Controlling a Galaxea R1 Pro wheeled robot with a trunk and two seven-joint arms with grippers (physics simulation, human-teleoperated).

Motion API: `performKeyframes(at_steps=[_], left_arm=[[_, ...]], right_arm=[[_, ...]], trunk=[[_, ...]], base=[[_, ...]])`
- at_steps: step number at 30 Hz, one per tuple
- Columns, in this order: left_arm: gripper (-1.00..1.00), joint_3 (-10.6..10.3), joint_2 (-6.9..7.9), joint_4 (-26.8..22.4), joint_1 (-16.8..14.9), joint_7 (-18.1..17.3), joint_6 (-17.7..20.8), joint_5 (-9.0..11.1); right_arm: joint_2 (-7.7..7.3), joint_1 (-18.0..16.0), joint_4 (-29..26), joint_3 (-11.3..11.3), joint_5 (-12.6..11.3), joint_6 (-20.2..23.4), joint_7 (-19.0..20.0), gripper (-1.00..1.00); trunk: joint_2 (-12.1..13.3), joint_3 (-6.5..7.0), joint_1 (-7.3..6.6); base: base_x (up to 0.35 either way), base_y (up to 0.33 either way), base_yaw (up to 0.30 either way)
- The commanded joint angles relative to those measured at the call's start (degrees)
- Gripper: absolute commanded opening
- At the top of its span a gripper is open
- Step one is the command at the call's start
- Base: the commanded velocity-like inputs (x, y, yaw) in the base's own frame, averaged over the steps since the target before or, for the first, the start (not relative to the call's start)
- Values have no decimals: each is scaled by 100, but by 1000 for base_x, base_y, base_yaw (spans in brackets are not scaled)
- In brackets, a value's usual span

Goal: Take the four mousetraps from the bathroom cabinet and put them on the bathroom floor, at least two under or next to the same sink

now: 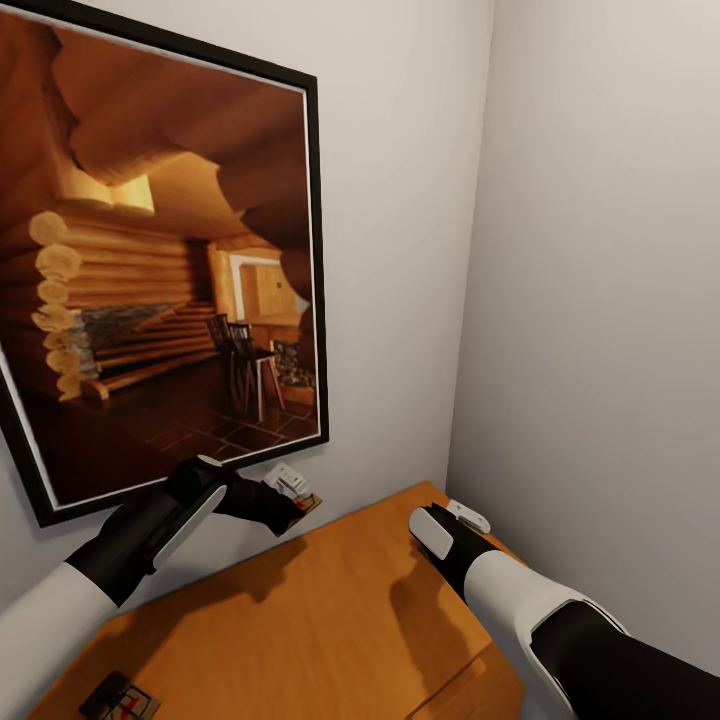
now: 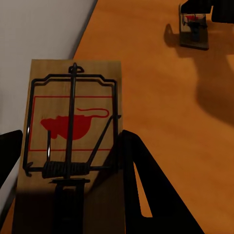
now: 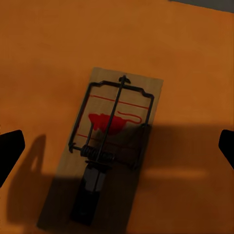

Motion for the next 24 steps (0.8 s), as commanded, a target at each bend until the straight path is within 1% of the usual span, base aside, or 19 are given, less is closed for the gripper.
performKeyframes(at_steps=[1,14,23,24], left_arm=[[-100,-9,5,-5,-7,-4,18,-4],[-100,-9,5,-5,-7,-4,18,-4],[-100,-9,5,-5,-7,-4,18,-4],[-100,-9,5,-5,-7,-4,18,-4]], right_arm=[[0,-6,-6,22,14,60,-33,100],[0,-6,-4,27,14,65,-23,100],[0,-6,-4,30,14,68,-15,100],[0,-6,-4,29,14,68,-16,100]], trunk=[[-9,-10,2],[-9,-10,2],[-370,-172,200],[-370,-172,200]], base=[[0,0,0],[0,0,0],[0,0,0],[0,0,0]])
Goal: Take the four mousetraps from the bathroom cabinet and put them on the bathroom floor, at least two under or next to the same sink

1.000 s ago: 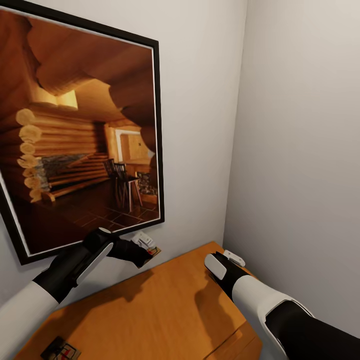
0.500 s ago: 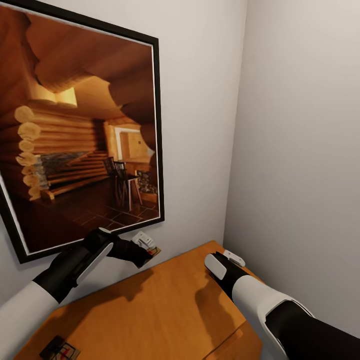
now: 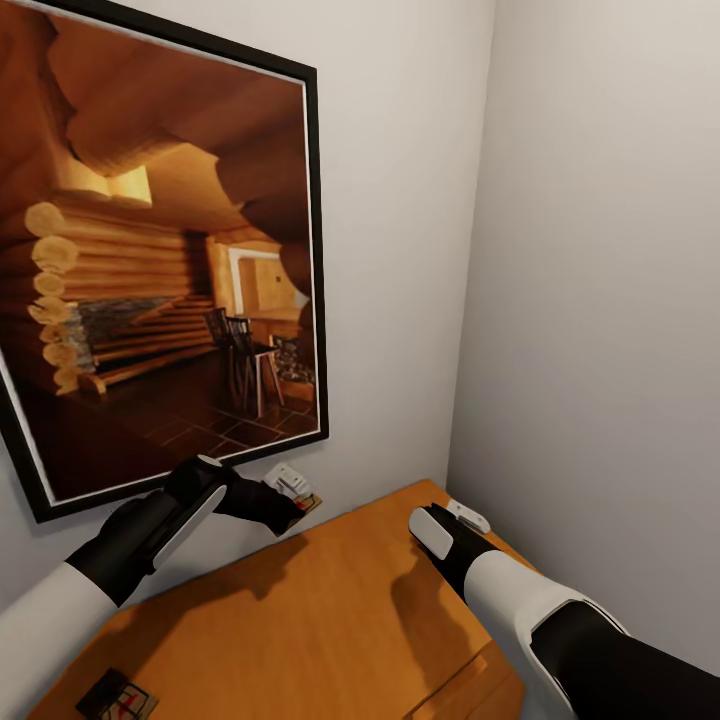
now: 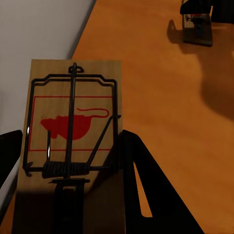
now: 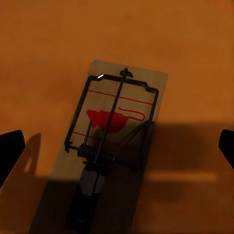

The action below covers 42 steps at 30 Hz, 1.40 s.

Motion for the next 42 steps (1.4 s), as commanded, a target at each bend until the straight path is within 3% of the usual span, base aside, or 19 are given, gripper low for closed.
performKeyframes(at_steps=[1,16,22,42], left_arm=[[-100,-9,5,-5,-7,-4,17,-6],[-100,-9,5,-5,-7,-4,17,-6],[-100,-9,5,-5,-7,-4,17,-6],[-100,-13,4,-5,-7,-4,17,-6]], right_arm=[[0,-6,-4,22,14,60,-32,100],[0,-6,-4,22,14,60,-26,100],[0,-6,-5,23,14,60,-25,100],[0,-6,-4,24,12,69,-25,100]], trunk=[[-7,-9,1],[-7,-9,1],[-248,-117,133],[-288,-135,155]], base=[[0,0,0],[0,0,0],[0,0,0],[0,0,0]])
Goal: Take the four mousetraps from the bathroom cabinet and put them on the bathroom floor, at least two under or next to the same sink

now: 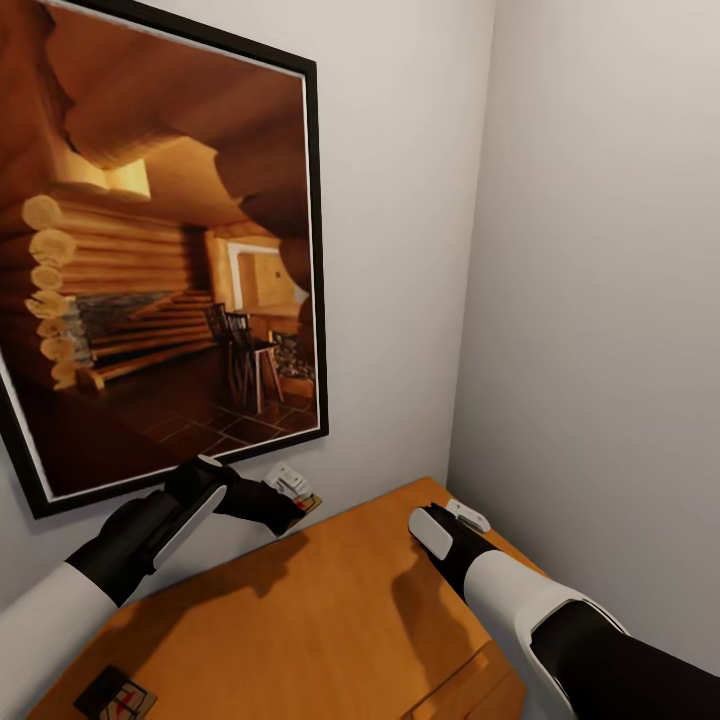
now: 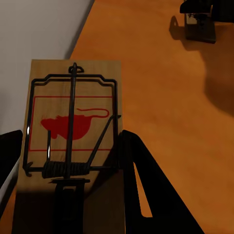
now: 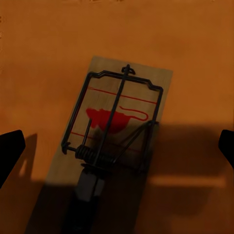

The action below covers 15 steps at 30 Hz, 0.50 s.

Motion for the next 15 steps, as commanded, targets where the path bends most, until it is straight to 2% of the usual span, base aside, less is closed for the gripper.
performKeyframes(at_steps=[1,4,15], left_arm=[[-100,-10,4,-7,-7,-4,18,-5],[-100,-12,0,-7,-7,-4,18,-5],[-100,-13,-3,-7,-7,-4,18,-5]], right_arm=[[0,-2,-3,-15,-15,62,-38,100],[0,-2,-3,-16,-16,62,-38,100],[0,-2,-4,-15,-15,62,-38,100]], trunk=[[-47,-29,24],[-167,-83,90],[-167,-83,90]], base=[[0,0,0],[0,0,0],[0,0,0]])
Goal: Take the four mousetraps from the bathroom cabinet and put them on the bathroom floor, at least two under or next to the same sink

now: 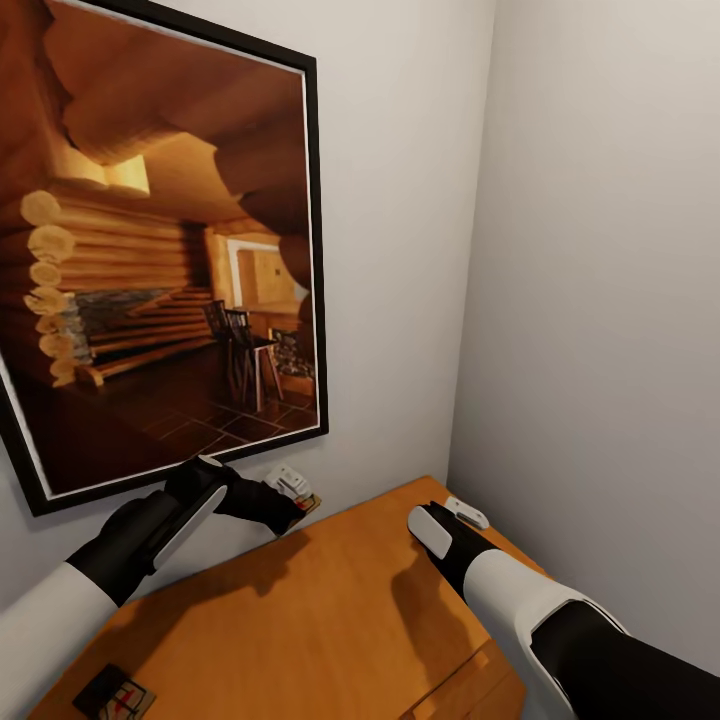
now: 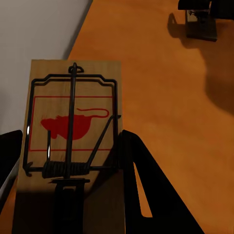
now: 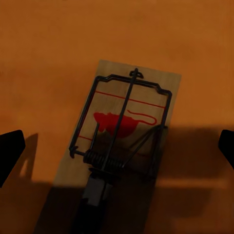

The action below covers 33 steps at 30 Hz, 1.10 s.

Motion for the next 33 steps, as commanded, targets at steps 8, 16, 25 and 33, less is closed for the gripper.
performKeyframes(at_steps=[8,16,25,33], left_arm=[[-100,-9,7,-6,-7,-3,18,-6],[-100,-1,13,-6,-7,-3,18,-6],[-100,0,14,-6,-7,-3,18,-6],[-100,0,14,-6,-7,-3,18,-6]], right_arm=[[0,-1,77,-34,-44,61,-35,100],[0,-1,77,-39,-43,49,-56,100],[0,-1,77,-40,-43,44,-69,-100],[0,-1,77,-40,-43,44,-70,-100]], trunk=[[-4,-10,2],[-4,-10,2],[-4,-10,2],[-4,-10,2]], base=[[0,0,0],[0,0,0],[0,0,0],[0,0,0]])
